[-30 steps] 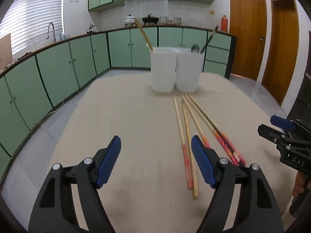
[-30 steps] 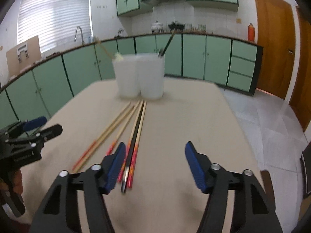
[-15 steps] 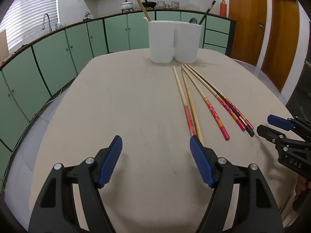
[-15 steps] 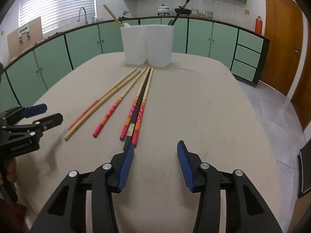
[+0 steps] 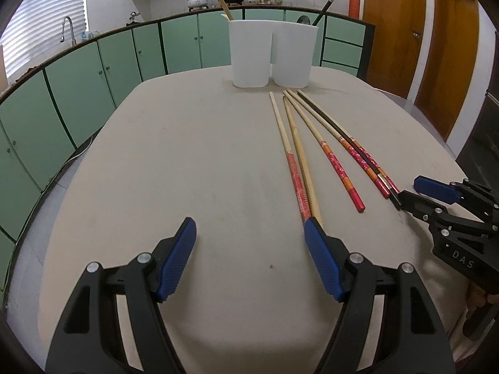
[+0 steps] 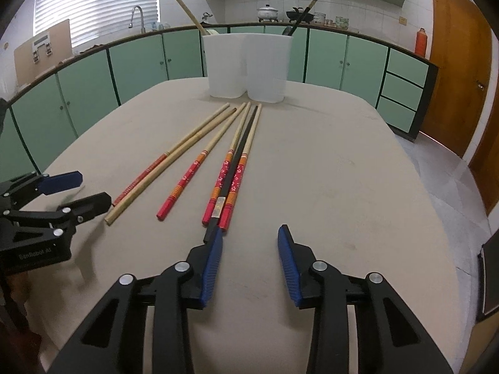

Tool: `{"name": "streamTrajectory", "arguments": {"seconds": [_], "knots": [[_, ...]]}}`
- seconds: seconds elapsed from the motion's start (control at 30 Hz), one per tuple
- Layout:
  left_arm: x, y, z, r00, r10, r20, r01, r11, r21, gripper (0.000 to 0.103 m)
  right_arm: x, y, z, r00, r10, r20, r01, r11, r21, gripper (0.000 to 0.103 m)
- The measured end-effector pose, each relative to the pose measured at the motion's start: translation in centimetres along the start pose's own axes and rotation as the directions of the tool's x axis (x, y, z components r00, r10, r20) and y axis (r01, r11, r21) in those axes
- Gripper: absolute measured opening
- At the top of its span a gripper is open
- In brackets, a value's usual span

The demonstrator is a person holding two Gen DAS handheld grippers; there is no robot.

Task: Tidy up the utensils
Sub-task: 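Close right gripper on a red-patterned chopstick while left gripper closes on another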

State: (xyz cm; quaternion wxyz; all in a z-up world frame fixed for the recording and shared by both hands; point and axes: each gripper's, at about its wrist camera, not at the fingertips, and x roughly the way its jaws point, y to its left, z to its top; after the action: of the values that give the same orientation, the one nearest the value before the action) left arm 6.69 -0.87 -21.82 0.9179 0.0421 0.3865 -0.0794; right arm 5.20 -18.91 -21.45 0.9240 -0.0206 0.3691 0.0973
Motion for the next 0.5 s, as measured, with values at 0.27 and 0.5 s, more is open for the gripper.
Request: {"name": "streamTrajectory", "arguments": {"seconds": [0.27,0.5], "knots": [[0.06,-0.37,0.11,1.000,-0.005,-0.003,0.005,1.000,0.006,0.070,0.14,0.85,0.19,1.000,0.017,0.000,-0.017,1.000,-0.018,0.036],[0.18,-0.47,0.16,1.000,-0.008,-0.008,0.008,1.000,0.005,0.070,0.36,0.76,0.40,1.000,-0.008,-0.005,0.008,1.000,-0.006,0.034]]}}
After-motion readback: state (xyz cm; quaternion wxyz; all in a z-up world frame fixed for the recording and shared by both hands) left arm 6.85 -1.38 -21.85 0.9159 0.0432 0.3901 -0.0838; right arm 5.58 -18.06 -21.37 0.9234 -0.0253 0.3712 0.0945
